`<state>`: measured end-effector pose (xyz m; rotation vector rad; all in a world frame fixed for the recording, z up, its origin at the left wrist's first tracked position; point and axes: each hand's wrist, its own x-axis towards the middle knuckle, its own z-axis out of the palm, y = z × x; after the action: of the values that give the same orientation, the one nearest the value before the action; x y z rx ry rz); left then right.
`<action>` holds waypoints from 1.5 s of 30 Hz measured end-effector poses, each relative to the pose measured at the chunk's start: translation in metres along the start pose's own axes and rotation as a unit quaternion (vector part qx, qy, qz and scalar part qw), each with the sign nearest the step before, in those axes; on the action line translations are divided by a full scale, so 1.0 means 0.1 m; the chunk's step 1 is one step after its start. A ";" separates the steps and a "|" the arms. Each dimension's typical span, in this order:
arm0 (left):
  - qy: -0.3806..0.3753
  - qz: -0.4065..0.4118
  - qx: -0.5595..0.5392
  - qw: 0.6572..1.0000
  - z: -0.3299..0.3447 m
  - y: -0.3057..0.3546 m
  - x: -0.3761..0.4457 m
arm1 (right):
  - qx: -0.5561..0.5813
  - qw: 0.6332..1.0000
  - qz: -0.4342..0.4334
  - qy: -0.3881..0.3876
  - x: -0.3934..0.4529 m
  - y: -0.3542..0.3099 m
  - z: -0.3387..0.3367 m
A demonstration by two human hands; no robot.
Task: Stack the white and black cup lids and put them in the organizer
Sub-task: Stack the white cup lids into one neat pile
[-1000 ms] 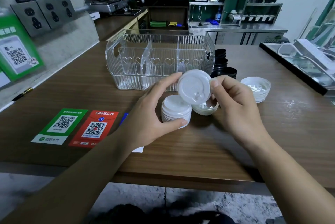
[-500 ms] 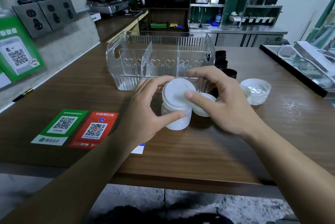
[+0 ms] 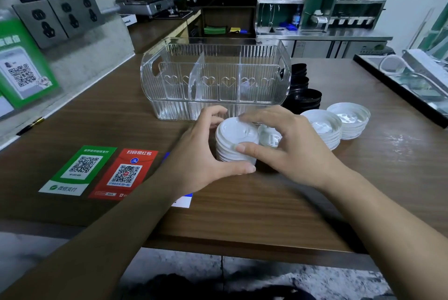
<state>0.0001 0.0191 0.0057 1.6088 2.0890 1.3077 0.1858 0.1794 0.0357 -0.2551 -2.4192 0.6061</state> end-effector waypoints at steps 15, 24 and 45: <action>-0.067 -0.042 0.034 0.996 -0.01 0.03 0.02 | -0.016 0.997 -0.016 -0.069 0.00 0.02 0.00; -0.059 -0.047 0.049 0.996 -0.01 0.06 -0.01 | -0.007 0.998 0.063 -0.019 -0.04 0.04 0.06; -0.014 -0.044 0.050 0.998 0.02 -0.05 0.04 | -0.258 0.966 -0.025 0.000 -0.05 0.33 -0.04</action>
<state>-0.0038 0.0231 0.0023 1.5457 2.2129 1.1632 0.1930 0.2083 0.0200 -0.4046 -2.5365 -0.0611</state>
